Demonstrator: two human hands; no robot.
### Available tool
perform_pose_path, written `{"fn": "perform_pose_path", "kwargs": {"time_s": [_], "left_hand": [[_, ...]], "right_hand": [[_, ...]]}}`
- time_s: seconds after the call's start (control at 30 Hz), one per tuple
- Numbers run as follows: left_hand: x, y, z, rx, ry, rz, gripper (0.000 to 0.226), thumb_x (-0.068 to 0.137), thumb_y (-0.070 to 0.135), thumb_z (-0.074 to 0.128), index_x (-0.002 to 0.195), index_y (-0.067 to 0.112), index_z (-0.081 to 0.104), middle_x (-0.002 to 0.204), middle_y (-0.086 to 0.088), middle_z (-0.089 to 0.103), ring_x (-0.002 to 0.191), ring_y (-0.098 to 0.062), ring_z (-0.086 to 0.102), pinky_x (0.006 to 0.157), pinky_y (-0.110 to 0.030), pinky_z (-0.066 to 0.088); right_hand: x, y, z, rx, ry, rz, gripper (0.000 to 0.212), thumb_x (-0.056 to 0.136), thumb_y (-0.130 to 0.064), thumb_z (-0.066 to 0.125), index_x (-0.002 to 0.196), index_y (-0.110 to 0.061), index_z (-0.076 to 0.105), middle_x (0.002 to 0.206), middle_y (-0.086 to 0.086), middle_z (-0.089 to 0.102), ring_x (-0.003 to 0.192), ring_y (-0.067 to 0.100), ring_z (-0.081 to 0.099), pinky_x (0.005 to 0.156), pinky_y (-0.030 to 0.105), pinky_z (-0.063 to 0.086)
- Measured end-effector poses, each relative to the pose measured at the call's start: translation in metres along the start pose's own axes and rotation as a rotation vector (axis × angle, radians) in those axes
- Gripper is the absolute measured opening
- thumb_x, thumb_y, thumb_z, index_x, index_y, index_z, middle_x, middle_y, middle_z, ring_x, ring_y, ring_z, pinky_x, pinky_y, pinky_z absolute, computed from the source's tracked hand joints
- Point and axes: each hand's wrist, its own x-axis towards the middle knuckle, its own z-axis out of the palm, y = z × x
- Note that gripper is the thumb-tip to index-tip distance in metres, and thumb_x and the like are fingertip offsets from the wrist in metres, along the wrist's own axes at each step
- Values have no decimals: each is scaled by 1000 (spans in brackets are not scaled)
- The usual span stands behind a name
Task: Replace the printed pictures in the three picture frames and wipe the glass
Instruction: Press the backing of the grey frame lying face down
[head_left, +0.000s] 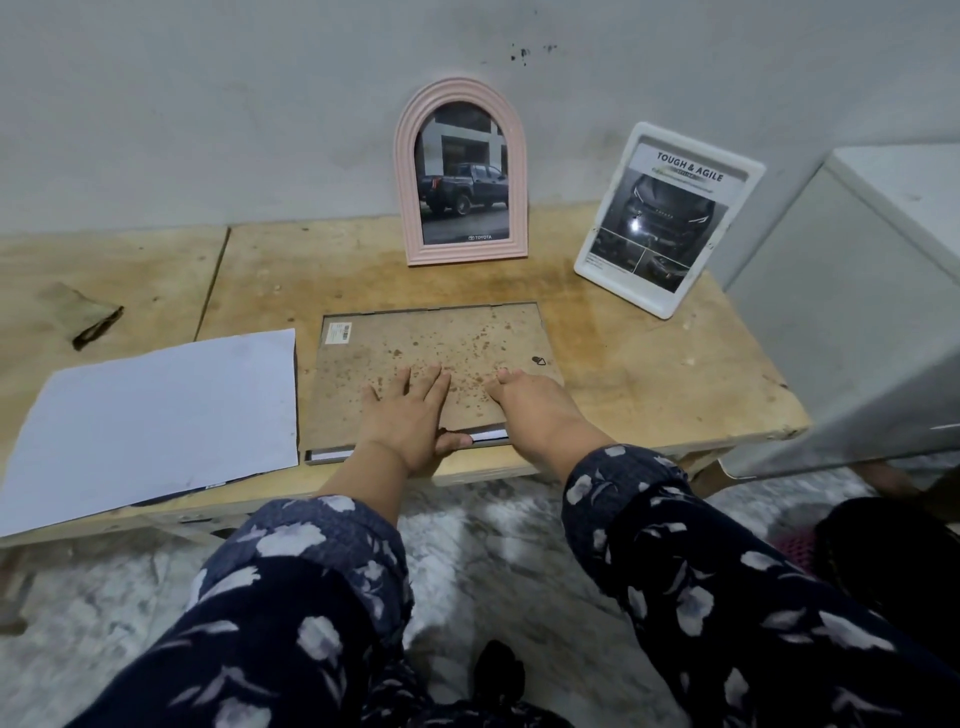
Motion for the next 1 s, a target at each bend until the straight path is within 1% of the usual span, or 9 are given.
{"fn": "perform_pose_path", "kwargs": {"time_s": [0.1, 0.17, 0.27, 0.37, 0.5, 0.57, 0.63, 0.73, 1.0], "left_hand": [[-2, -4, -1, 25, 15, 19, 87, 87, 74, 27, 154, 28, -5, 161, 11, -6, 149, -23, -1, 114, -56, 18], [-4, -12, -3, 45, 72, 48, 78, 94, 65, 28, 154, 29, -5, 162, 10, -5, 149, -20, 2, 114, -54, 18], [-13, -31, -5, 45, 102, 52, 78, 96, 53, 41, 154, 27, -5, 162, 7, -3, 149, -19, 3, 116, -52, 15], [-27, -49, 0, 113, 119, -13, 77, 99, 44, 42, 153, 25, -8, 162, 6, -5, 149, -20, 1, 116, -52, 13], [-35, -56, -1, 80, 105, -93, 67, 101, 12, 33, 154, 18, -9, 162, 1, -7, 149, -23, -3, 117, -51, 14], [-36, -54, 0, 74, 104, -104, 68, 101, 7, 32, 154, 16, -10, 162, 0, -9, 149, -25, -6, 118, -52, 12], [-37, -52, 2, 57, 108, -116, 70, 100, 4, 34, 153, 15, -10, 162, -1, -11, 149, -26, -8, 118, -54, 10], [-38, -51, 0, 37, 109, -113, 72, 99, 0, 34, 154, 16, -10, 162, -1, -13, 149, -26, -9, 118, -54, 9], [-50, -51, -16, 47, 139, -112, 80, 94, -6, 37, 154, 17, -10, 162, 0, -11, 149, -23, -6, 117, -52, 11]], "right_hand": [[0, -2, 1, 36, 3, 7, 56, 89, 1, 47, 142, -12, 39, 143, 11, 44, 129, 28, 44, 102, 40, 43], [-2, -1, -1, 83, 12, 16, 58, 87, 4, 45, 142, -12, 39, 144, 11, 43, 129, 28, 43, 103, 41, 43], [-5, 1, -5, 128, 10, 13, 64, 84, 11, 43, 144, -10, 39, 147, 12, 41, 131, 30, 43, 105, 42, 42], [-7, 0, -6, 136, 11, 12, 64, 82, 11, 43, 143, -10, 40, 146, 11, 42, 130, 30, 44, 104, 42, 42], [-9, -2, 0, 163, 94, 36, 61, 83, 5, 47, 141, -11, 40, 143, 9, 43, 130, 27, 42, 102, 40, 44], [-12, -4, 7, 173, 147, 51, 64, 84, 4, 48, 144, -12, 35, 148, 9, 37, 135, 26, 34, 106, 37, 39], [-13, -9, 11, 143, 166, 55, 71, 85, 4, 47, 149, -15, 22, 157, 10, 23, 143, 26, 22, 113, 36, 28], [-14, -11, 10, 56, 116, 77, 79, 89, 3, 39, 154, -22, 2, 161, 11, -1, 148, 28, 3, 119, 44, 13], [-19, -12, -6, -13, 132, 72, 73, 93, 0, 32, 154, -23, -1, 161, 10, -2, 148, 29, 1, 119, 50, 9]]}}
